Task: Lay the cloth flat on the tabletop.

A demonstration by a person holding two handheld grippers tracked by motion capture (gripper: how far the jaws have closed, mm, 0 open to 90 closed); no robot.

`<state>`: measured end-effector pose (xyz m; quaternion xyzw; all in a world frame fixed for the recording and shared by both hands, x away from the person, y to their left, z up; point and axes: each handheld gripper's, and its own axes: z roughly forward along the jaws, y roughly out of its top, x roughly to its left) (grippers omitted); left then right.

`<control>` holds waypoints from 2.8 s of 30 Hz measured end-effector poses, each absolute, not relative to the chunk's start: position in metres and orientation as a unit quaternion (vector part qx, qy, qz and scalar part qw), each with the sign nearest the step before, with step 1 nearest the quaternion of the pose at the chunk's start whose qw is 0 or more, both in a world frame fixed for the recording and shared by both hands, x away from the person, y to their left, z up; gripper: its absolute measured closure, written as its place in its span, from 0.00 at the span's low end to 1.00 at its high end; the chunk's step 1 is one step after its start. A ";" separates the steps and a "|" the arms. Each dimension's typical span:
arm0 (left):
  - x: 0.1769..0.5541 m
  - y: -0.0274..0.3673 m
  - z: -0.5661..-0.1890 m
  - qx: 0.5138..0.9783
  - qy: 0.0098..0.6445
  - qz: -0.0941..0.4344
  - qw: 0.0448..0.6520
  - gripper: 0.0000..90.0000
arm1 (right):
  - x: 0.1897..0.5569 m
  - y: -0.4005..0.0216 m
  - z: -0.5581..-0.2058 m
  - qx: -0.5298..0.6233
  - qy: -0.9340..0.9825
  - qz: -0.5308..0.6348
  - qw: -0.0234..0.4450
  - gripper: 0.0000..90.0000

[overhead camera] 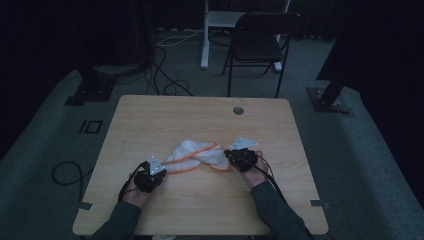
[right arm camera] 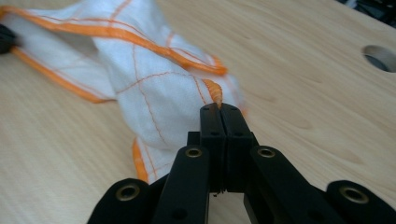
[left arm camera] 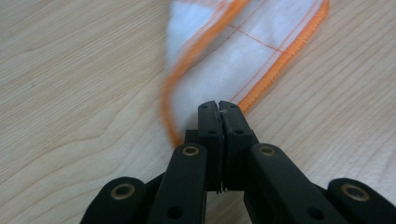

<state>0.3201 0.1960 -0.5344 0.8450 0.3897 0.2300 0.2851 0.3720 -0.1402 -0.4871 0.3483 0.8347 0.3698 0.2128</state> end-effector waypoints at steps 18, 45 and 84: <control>0.325 0.201 -0.533 0.837 0.410 0.235 0.275 0.99 | 0.397 -0.156 -0.482 0.369 0.828 0.346 0.243 1.00; 0.328 0.203 -0.525 0.822 0.426 0.237 0.296 0.85 | 0.412 -0.199 -0.495 0.427 0.808 0.333 0.232 1.00; 0.336 0.173 -0.516 0.822 0.393 0.229 0.341 0.64 | 0.427 -0.155 -0.482 0.410 0.802 0.400 0.170 0.77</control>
